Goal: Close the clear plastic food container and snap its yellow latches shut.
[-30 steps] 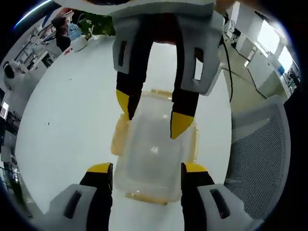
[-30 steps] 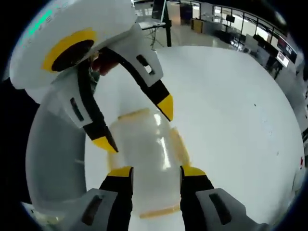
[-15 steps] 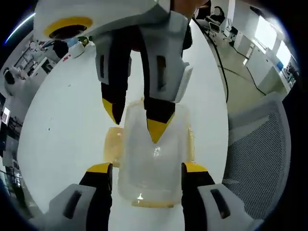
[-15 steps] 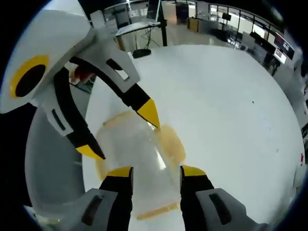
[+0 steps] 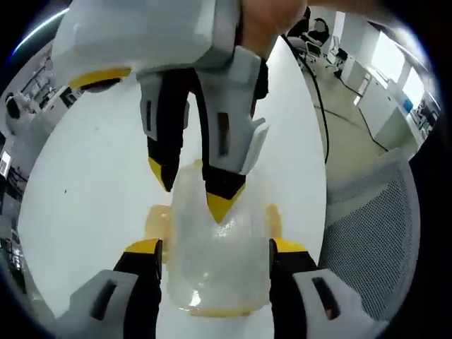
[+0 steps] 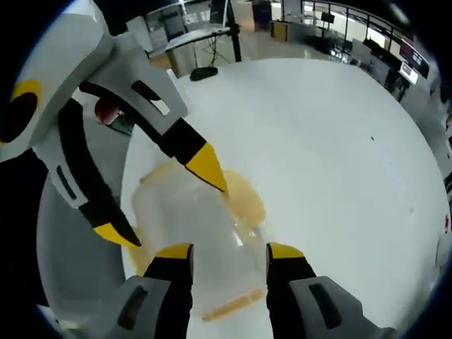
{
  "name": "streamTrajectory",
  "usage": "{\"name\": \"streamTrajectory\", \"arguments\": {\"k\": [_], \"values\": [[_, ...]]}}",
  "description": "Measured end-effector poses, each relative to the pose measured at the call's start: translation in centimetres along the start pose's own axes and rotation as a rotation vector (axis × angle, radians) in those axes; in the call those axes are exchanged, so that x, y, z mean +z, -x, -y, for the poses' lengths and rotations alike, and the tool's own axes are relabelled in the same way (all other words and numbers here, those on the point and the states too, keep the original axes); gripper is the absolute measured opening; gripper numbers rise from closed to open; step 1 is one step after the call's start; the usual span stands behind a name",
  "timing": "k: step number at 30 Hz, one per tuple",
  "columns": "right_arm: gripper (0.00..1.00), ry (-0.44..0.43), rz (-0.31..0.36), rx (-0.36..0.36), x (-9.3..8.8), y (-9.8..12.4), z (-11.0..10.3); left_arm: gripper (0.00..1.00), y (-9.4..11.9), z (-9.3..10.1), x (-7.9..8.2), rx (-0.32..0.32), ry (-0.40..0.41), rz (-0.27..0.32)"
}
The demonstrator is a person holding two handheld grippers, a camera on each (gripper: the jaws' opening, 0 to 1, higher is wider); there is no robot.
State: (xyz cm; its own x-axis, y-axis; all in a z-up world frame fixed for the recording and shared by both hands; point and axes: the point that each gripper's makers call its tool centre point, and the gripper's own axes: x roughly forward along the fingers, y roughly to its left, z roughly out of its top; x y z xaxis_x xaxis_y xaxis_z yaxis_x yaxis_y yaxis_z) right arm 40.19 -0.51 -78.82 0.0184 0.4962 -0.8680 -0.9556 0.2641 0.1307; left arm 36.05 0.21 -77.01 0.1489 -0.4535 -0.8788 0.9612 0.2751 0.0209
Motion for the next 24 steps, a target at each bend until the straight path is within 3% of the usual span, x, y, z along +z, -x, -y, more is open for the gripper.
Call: {"name": "streamTrajectory", "arguments": {"k": [2, 8, 13, 17, 24], "values": [[0.40, 0.004, -0.002, 0.000, 0.0, 0.0, 0.0, 0.59, -0.1, 0.1, -0.3, 0.018, -0.092, -0.031], [0.37, 0.000, -0.001, -0.027, 0.1, 0.1, 0.4, 0.60, -0.4, 0.5, -0.9, 0.055, -0.063, -0.055], [0.37, -0.014, -0.004, -0.028, 0.1, 0.2, 0.3, 0.60, -0.8, 0.7, -1.4, 0.085, -0.098, -0.078], [0.37, 0.032, -0.026, -0.021, 0.1, 0.3, 0.1, 0.60, -0.9, 1.1, -1.4, 0.108, -0.116, -0.086], [0.37, 0.070, 0.036, -0.021, 2.1, 1.3, -0.2, 0.59, -0.8, 0.9, -1.5, 0.145, -0.111, -0.101]]}}
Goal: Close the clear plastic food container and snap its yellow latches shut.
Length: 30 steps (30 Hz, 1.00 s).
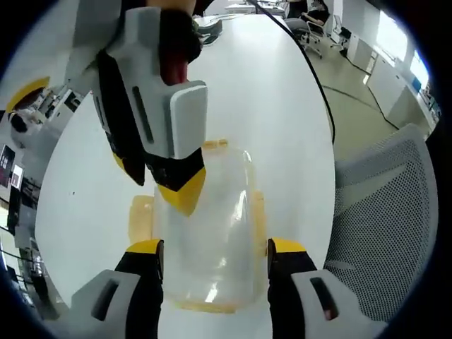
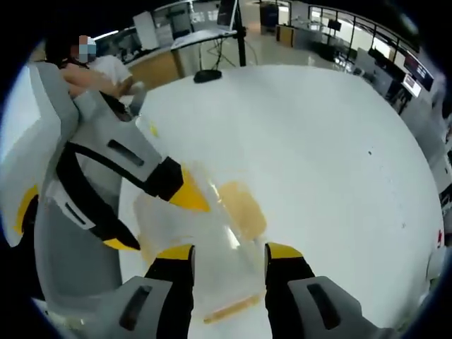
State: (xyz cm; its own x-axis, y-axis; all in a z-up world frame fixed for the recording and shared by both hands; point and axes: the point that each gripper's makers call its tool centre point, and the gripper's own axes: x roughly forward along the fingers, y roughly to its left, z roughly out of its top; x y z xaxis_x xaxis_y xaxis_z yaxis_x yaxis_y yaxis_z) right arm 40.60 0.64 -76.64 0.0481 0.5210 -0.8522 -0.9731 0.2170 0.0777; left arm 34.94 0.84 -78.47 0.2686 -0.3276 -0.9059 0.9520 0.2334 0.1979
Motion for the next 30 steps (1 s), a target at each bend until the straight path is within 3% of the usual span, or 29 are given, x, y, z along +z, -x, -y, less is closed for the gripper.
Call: {"name": "streamTrajectory", "arguments": {"k": [2, 7, 17, 30], "values": [[0.36, 0.026, 0.027, 0.002, 0.7, 0.3, -0.3, 0.59, 0.1, -0.1, -0.1, 0.012, 0.002, -0.002], [0.30, 0.038, 0.018, 0.046, 0.5, 0.1, -1.1, 0.58, 0.0, 0.4, -0.3, 0.012, 0.006, -0.002], [0.34, 0.113, -0.002, 0.084, 1.2, -1.5, -1.6, 0.58, -0.4, 0.6, -0.9, 0.033, -0.023, -0.025], [0.40, 0.123, -0.060, 0.107, -0.1, -2.5, -1.1, 0.60, -0.8, 0.1, -0.3, 0.059, 0.011, -0.027]]}}
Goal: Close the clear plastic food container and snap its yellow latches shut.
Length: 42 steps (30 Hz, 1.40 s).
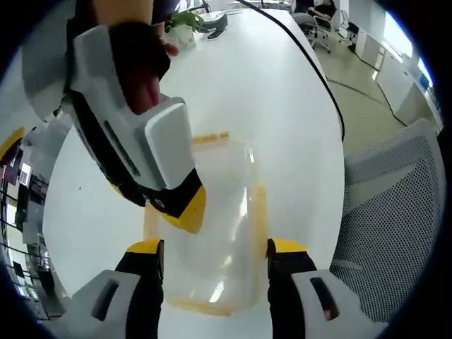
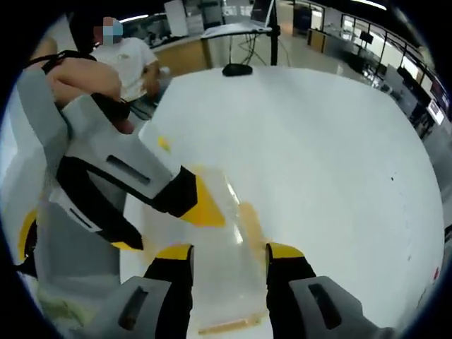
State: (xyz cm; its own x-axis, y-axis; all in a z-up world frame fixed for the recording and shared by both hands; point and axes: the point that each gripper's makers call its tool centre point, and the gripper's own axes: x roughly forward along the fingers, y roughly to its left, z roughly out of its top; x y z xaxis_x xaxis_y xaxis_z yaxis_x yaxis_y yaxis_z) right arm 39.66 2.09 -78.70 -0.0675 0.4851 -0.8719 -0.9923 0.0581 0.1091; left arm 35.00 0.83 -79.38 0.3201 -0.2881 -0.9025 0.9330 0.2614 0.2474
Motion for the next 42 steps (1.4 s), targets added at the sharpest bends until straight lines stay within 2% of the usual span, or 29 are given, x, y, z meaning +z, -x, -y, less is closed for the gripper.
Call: {"name": "streamTrajectory", "arguments": {"k": [9, 21, 42], "values": [[0.40, -0.021, 0.005, 0.070, -0.06, -0.21, 0.30, 0.64, -0.44, -0.18, 0.24, 0.028, 0.003, -0.001], [0.41, -0.014, -0.040, 0.144, -0.10, -0.66, 0.15, 0.64, -0.65, -0.16, 0.20, 0.056, 0.007, -0.022], [0.40, -0.010, -0.079, 0.174, -0.29, -0.70, -0.04, 0.62, -0.76, -0.16, 0.24, 0.068, 0.008, -0.026]]}}
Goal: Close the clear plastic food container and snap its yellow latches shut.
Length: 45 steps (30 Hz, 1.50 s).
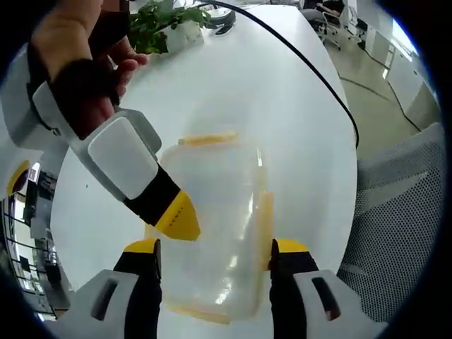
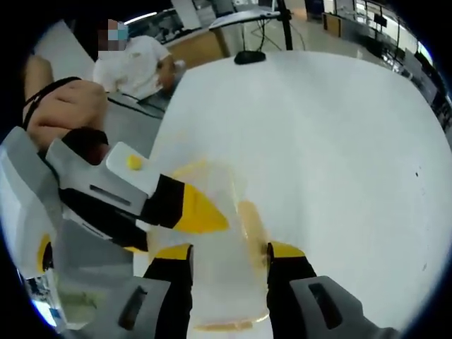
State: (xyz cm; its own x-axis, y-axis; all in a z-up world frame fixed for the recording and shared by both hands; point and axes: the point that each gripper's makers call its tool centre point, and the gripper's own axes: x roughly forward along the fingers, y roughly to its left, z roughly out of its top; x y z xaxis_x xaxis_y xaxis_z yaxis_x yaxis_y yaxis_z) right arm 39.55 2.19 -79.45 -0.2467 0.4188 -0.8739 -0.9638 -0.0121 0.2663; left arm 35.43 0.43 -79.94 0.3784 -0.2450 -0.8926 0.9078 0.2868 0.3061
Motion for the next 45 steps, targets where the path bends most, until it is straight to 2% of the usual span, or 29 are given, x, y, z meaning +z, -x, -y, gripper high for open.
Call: {"name": "streamTrajectory", "arguments": {"k": [8, 19, 23, 25, 29, 39, 41, 42, 43, 44, 45], "values": [[0.40, 0.009, -0.017, 0.013, 0.04, -0.14, -0.03, 0.60, 0.03, 0.07, 0.00, 0.004, -0.007, -0.019], [0.39, -0.002, -0.042, 0.038, 0.04, -0.30, 0.03, 0.59, 0.04, 0.16, 0.02, 0.011, -0.012, -0.012], [0.38, -0.023, -0.051, 0.051, 0.08, -0.36, 0.08, 0.58, 0.01, 0.16, -0.02, 0.014, -0.016, -0.014], [0.38, -0.065, -0.053, 0.060, 0.03, -0.40, -0.06, 0.58, 0.02, 0.37, -0.20, 0.014, -0.043, -0.022], [0.37, -0.062, -0.055, 0.067, -0.03, -0.47, 0.04, 0.57, 0.00, 0.28, -0.23, 0.015, -0.038, -0.006], [0.35, -0.101, -0.051, 0.068, -0.05, -0.50, -0.10, 0.57, 0.01, 0.32, -0.26, 0.008, -0.057, -0.010], [0.35, -0.133, -0.046, 0.063, -0.06, -0.49, 0.05, 0.57, -0.04, -0.09, -0.50, 0.011, -0.149, -0.008], [0.36, -0.104, -0.044, 0.062, 0.00, -0.56, 0.18, 0.58, 0.02, 0.00, -0.61, -0.007, -0.120, 0.002], [0.36, -0.134, -0.047, 0.062, -0.06, -0.53, -0.02, 0.58, 0.21, 0.16, -0.77, -0.012, -0.119, 0.017], [0.35, -0.143, -0.058, 0.069, -0.25, -0.47, -0.22, 0.58, 0.20, 0.35, -0.68, -0.014, -0.186, 0.026], [0.36, -0.072, -0.056, 0.074, -0.15, -0.49, 0.07, 0.57, 0.26, 0.46, -0.63, -0.013, -0.195, 0.044]]}}
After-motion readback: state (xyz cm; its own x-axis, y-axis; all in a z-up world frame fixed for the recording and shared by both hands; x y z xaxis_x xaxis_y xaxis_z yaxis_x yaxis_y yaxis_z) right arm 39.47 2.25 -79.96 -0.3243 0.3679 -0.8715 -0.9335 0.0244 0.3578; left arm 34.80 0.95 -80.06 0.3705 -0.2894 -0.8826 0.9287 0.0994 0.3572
